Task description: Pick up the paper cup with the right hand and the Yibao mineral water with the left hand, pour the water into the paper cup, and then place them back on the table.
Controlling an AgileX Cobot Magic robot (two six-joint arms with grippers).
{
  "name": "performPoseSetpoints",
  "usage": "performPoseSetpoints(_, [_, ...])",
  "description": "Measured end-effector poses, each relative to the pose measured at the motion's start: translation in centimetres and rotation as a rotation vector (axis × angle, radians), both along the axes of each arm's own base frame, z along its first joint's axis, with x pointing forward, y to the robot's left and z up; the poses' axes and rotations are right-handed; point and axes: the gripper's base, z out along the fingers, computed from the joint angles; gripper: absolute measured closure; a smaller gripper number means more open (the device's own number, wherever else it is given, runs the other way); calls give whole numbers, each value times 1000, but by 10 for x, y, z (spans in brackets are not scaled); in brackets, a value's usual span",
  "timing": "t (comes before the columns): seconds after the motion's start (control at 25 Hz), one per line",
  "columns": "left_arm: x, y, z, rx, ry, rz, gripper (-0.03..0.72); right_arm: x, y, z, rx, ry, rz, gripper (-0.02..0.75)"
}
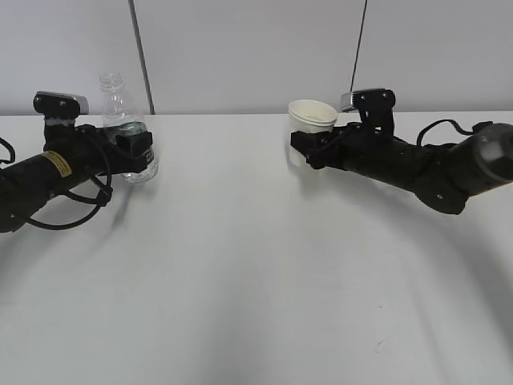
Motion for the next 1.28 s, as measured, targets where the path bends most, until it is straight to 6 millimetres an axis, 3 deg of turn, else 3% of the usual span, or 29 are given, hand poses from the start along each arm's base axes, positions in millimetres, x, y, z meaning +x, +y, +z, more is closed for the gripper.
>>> performPoseSetpoints(0.24, [0, 0, 0, 1, -1, 0, 306, 4, -19, 0, -30, -25, -57, 230])
performPoseSetpoints(1.28, [0, 0, 0, 1, -1, 0, 306, 0, -30, -7, -100, -66, -140, 230])
